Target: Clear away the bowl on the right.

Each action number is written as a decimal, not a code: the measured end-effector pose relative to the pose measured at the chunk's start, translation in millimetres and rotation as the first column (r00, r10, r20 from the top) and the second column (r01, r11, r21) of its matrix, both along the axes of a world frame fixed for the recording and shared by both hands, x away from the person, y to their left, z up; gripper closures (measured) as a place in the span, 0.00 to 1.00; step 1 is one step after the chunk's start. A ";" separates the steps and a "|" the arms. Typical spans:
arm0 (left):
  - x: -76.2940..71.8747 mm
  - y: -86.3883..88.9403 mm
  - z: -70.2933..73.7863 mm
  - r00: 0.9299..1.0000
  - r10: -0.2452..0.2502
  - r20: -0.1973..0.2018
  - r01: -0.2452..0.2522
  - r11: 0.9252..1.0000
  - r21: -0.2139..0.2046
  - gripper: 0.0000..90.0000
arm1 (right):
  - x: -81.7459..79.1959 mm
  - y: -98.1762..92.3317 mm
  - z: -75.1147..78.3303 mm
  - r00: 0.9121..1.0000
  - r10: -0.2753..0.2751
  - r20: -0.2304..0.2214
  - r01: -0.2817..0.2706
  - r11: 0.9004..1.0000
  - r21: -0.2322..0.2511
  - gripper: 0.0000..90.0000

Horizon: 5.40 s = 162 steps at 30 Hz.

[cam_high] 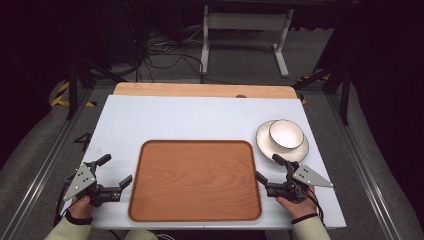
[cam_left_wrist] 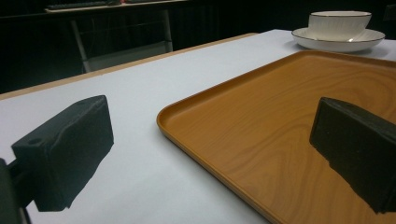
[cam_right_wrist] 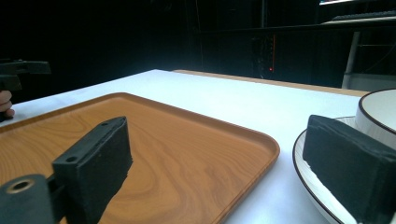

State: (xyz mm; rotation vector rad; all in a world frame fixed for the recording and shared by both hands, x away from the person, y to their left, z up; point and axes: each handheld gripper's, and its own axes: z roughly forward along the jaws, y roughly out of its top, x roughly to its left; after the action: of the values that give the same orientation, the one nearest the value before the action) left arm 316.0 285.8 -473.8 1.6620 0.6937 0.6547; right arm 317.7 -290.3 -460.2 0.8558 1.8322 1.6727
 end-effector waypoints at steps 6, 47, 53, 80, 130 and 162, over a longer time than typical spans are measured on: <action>0.2 0.1 0.0 1.000 0.000 -0.002 0.000 1.000 -0.001 0.00 | -1.1 0.2 6.7 1.000 -0.001 0.016 0.001 1.000 0.004 0.13; 0.2 0.0 0.0 1.000 0.000 -0.001 0.000 1.000 -0.001 0.00 | -2.1 12.5 62.0 0.998 0.047 0.035 -0.047 0.999 -0.010 0.28; 0.3 0.0 0.1 1.000 0.000 -0.003 0.000 1.000 0.000 0.00 | 0.2 9.4 70.3 1.000 0.016 0.020 -0.015 1.000 -0.018 0.28; 0.3 -0.1 0.1 1.000 0.000 -0.003 0.000 1.000 0.000 0.00 | 26.0 -10.3 94.5 0.998 -0.053 0.022 0.054 0.997 -0.059 0.39; 1.2 -0.3 0.3 1.000 0.001 -0.012 -0.001 1.000 0.003 0.00 | 89.2 -64.1 104.1 0.984 -0.173 -0.043 0.169 0.982 -0.088 0.42; 0.8 -0.6 0.3 1.000 0.003 -0.008 -0.003 1.000 0.005 0.00 | 132.8 -84.0 94.2 0.784 -0.419 -0.458 0.189 0.864 -0.466 0.62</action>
State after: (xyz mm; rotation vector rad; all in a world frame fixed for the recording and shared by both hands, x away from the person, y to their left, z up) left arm 316.8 285.1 -473.5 1.6690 0.7009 0.6524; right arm 450.6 -374.4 -366.1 1.4617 2.1359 0.8363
